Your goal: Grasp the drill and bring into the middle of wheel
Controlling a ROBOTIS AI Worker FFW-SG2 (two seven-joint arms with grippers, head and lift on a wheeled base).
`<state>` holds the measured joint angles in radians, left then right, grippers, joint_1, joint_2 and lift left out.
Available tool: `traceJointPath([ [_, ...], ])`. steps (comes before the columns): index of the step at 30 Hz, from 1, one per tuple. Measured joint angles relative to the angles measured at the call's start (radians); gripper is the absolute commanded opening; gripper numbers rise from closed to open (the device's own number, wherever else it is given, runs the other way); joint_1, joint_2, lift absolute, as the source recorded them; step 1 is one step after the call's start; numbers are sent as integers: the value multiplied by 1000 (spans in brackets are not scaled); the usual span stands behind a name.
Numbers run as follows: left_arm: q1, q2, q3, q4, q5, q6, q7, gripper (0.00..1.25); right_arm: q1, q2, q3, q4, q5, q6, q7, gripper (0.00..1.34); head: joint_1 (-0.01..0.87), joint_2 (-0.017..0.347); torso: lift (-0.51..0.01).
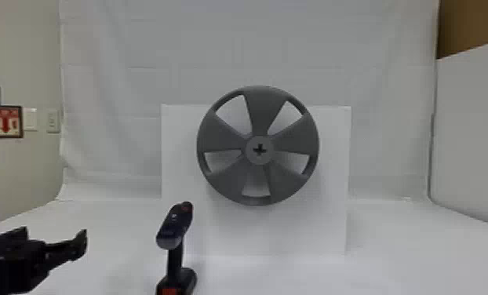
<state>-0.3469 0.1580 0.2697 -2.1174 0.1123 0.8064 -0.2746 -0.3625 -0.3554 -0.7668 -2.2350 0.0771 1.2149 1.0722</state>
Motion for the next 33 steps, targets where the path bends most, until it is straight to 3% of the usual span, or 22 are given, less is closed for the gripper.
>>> traceJointPath([
  [33,8,0,8,-18,36,16,0,1146,3,23,-9,-7,6,-3,0,1224,54,31,-403],
])
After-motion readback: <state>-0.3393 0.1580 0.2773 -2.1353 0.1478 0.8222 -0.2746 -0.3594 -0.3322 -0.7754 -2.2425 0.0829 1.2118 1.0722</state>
